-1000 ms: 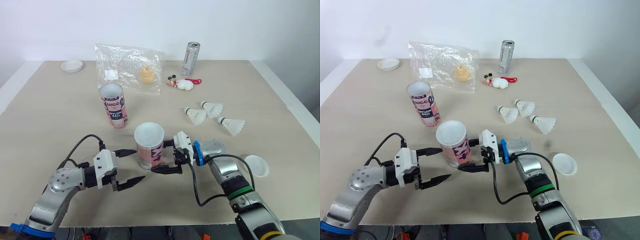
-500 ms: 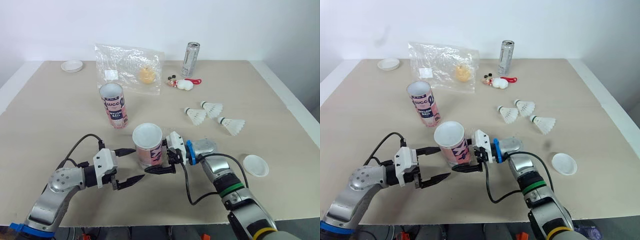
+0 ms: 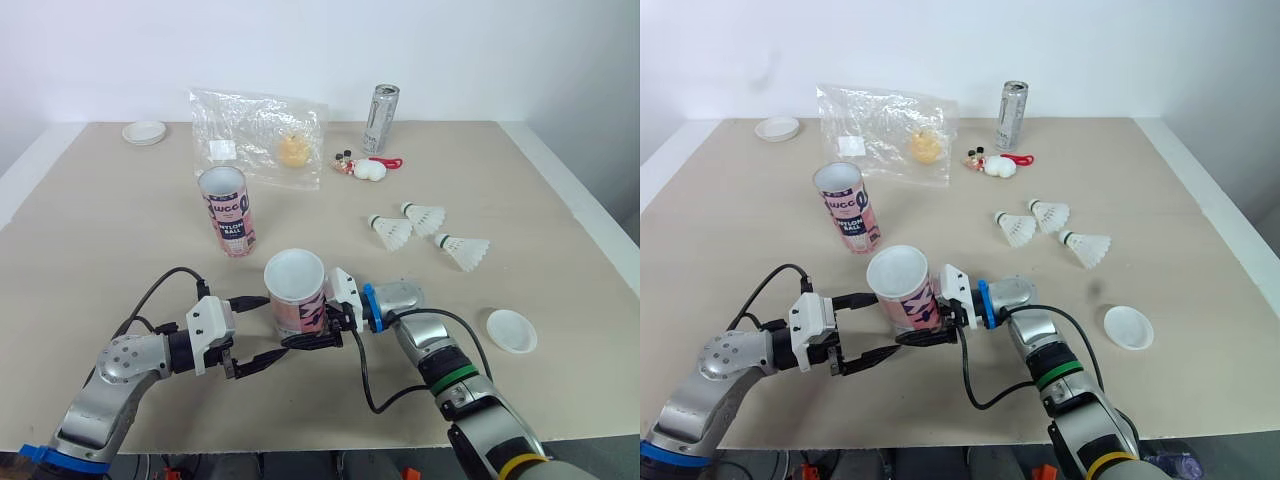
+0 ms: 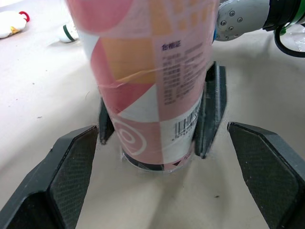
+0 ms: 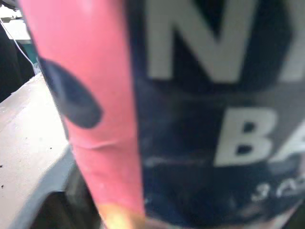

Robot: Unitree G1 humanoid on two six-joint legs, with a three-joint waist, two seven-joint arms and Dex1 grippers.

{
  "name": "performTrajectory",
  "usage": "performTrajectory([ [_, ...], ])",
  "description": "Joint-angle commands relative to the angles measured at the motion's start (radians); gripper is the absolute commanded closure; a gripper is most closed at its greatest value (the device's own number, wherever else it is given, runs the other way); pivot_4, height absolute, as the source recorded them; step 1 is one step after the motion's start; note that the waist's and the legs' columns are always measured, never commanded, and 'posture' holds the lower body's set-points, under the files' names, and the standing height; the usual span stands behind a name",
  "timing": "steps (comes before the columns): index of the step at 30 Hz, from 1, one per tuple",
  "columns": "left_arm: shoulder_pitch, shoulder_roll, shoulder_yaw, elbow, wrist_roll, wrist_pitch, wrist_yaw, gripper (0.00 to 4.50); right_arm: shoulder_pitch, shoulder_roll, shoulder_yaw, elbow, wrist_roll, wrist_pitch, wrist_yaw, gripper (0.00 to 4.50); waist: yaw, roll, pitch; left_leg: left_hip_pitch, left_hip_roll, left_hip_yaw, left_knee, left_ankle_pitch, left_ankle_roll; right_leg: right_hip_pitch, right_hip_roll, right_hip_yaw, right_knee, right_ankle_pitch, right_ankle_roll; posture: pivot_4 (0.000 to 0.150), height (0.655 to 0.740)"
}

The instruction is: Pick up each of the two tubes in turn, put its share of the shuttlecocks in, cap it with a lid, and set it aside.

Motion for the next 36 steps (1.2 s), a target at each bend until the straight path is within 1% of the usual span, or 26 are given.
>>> performTrajectory([
  [1,-0.006,0.004,0.019,-0.008,0.002,-0.016,0.006,0.0,-0.009,0.001,-0.01,-0.024,0.017,0.01,0.004,0.59,0.0,0.0,0.0,0.0,0.0,0.0,0.0,0.0,0.0,0.0,0.0,0.0,0.0,0.0,0.0,0.15,0.74],
  [12,-0.016,0.003,0.014,0.001,0.005,-0.015,0.003,0.0,0.007,-0.016,-0.03,-0.084,0.035,0.031,-0.022,0.59,0.0,0.0,0.0,0.0,0.0,0.0,0.002,0.0,0.0,0.0,0.0,0.0,0.002,0.0,0.0,0.15,0.74],
  [15,-0.021,0.003,0.011,0.002,0.002,-0.012,0.001,0.0,0.035,-0.031,-0.063,-0.168,0.072,0.079,-0.053,0.59,0.0,0.0,0.0,0.0,0.0,0.0,0.002,0.0,0.0,0.0,0.0,0.0,0.003,0.0,0.0,0.15,0.74],
  [19,-0.038,0.0,0.008,0.0,-0.008,0.0,-0.002,0.0,0.121,-0.078,-0.15,-0.37,0.156,0.195,-0.143,0.59,0.002,0.0,0.0,0.0,0.0,-0.001,0.002,0.0,0.0,0.0,0.0,0.0,0.003,-0.001,0.0,0.15,0.74],
  [20,-0.044,-0.001,0.005,-0.001,-0.011,0.004,-0.004,0.0,0.148,-0.091,-0.179,-0.424,0.18,0.225,-0.175,0.59,0.002,0.0,0.0,0.0,0.0,-0.001,0.002,0.0,0.0,0.0,0.0,0.0,0.003,-0.001,0.0,0.15,0.74],
  [23,-0.068,-0.008,-0.009,-0.002,-0.024,0.02,-0.011,0.0,0.227,-0.129,-0.353,-0.585,0.278,0.338,-0.35,0.59,0.009,0.0,0.0,0.0,-0.001,-0.001,0.002,0.0,0.0,0.0,0.0,0.0,0.004,-0.002,0.002,0.15,0.74],
  [26,-0.08,-0.012,-0.017,-0.002,-0.035,0.034,-0.023,0.0,0.267,-0.16,-0.463,-0.647,0.314,0.383,-0.463,0.59,0.013,0.0,0.0,-0.001,-0.001,-0.001,0.004,0.0,0.0,0.0,0.0,0.0,0.004,-0.002,0.002,0.15,0.74],
  [29,-0.106,-0.026,-0.043,-0.004,-0.05,0.056,-0.041,0.0,0.32,-0.22,-0.685,-0.596,0.286,0.347,-0.646,0.59,0.018,0.0,0.0,-0.001,-0.001,-0.001,0.004,0.0,0.0,0.0,0.0,0.0,0.004,-0.002,0.002,0.15,0.74],
  [30,-0.114,-0.031,-0.048,-0.003,-0.055,0.063,-0.045,0.0,0.333,-0.228,-0.735,-0.58,0.281,0.334,-0.692,0.59,0.022,0.0,0.0,-0.001,-0.001,0.0,0.004,0.0,0.0,0.0,0.0,0.0,0.004,-0.002,0.003,0.15,0.74],
  [32,-0.131,-0.041,-0.056,-0.004,-0.066,0.082,-0.049,0.0,0.362,-0.243,-0.799,-0.555,0.265,0.312,-0.758,0.59,0.026,0.0,0.0,-0.001,-0.001,0.0,0.005,0.0,0.0,0.0,-0.001,0.0,0.004,-0.002,0.003,0.15,0.74],
  [36,-0.153,-0.054,-0.081,-0.008,-0.061,0.089,-0.06,0.0,0.393,-0.265,-0.866,-0.478,0.239,0.283,-0.836,0.59,0.019,0.001,0.0,0.0,-0.001,0.0,0.005,0.0,0.0,0.0,0.0,0.001,0.005,-0.002,0.002,0.15,0.74],
])
